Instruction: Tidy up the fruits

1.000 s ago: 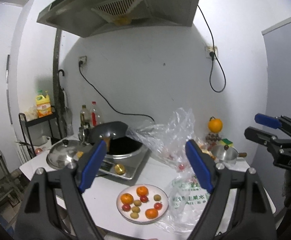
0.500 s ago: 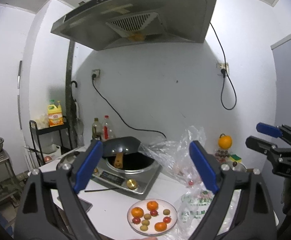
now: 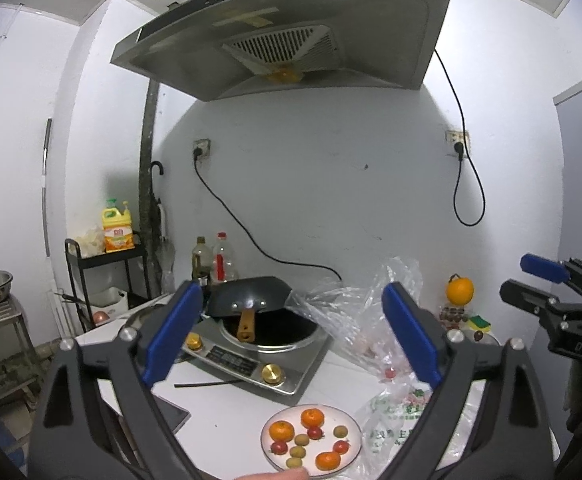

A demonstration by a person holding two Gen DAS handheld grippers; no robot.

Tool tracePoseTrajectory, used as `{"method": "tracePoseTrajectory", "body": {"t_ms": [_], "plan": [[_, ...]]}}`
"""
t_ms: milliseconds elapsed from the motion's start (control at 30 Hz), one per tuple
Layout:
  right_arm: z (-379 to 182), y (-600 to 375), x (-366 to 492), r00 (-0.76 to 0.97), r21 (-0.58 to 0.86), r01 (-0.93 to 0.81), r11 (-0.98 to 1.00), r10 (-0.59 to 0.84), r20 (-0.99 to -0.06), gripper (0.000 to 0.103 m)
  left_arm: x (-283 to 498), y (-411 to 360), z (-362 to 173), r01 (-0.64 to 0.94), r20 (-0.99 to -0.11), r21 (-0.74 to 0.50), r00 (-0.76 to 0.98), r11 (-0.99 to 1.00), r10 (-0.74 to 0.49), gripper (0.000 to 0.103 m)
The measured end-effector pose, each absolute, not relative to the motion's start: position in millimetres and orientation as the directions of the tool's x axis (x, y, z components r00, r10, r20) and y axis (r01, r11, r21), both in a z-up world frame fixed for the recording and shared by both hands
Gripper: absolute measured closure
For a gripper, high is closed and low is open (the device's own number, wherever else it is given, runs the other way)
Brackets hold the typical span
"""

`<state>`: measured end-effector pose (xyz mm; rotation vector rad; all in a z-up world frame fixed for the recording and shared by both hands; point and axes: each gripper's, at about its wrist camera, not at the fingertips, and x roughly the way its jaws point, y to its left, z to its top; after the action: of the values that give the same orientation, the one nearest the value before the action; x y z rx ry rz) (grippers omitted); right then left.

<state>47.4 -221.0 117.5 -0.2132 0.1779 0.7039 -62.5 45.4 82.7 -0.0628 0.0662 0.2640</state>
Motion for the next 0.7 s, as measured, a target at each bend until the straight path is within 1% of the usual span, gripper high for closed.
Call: {"method": "tracePoseTrajectory", "body": {"t_ms": [267,700], "plan": [[118.0,-219.4,50.1,0.75,-0.137,-0.656,0.742,0.619,-0.234,0.034,-54.8,45.1,82.2,-0.271,-0.082,-0.038,0.96,0.962,0.267,0.01],[118.4,-216.2,54.5,0.755,-0.141,-0.65,0.747,0.611,-0.238,0.034,-52.5,45.1,81.6,-0.276,-0.064,-0.031,0.96,0.961,0.273,0.009]]}}
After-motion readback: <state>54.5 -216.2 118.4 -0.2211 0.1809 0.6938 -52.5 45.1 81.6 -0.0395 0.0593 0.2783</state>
